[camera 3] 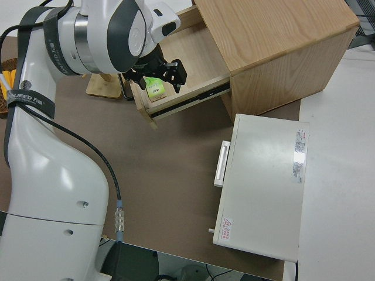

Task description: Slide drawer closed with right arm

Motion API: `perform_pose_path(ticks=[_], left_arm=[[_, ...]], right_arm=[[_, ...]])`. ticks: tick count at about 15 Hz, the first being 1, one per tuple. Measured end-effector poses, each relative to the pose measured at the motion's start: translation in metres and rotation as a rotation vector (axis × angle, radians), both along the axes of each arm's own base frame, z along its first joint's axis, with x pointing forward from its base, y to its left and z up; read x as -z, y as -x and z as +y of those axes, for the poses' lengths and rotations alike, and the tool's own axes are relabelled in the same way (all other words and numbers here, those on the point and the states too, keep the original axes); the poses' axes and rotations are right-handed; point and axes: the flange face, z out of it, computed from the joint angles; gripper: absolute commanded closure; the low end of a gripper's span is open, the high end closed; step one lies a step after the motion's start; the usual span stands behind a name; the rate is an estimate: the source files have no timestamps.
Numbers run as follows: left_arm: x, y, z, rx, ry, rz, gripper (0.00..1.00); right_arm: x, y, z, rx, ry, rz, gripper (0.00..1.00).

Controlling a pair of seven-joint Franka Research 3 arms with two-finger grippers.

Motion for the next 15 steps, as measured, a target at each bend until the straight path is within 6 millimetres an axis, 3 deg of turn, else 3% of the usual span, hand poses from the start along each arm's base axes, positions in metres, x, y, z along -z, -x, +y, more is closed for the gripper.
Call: perform_pose_path(ticks=[5,6,7,11,15], left_arm=[[0.0,0.0,0.0,0.0,0.0,0.0,0.01],[0.0,0.0,0.0,0.0,0.0,0.0,0.01],[0.0,0.0,0.0,0.0,0.0,0.0,0.01],[0.0,0.0,0.0,0.0,0.0,0.0,0.01],[0.0,0.0,0.0,0.0,0.0,0.0,0.01]], right_arm=[[-0.0001,0.0,0.0004,-0.005,0.023,-0.001,0.063],[-0.0001,0.0,0.0006,-0.005,0.023,-0.001,0.148],[-0.0001,0.0,0.0006,-0.005,0.023,-0.002,0.298],[-0.0002,-0.0001,0.0013,-0.007,0.023,-0.002,0.986],[-0.0001,0.0,0.0033,-0.009,0.017,-0.002,1.0]])
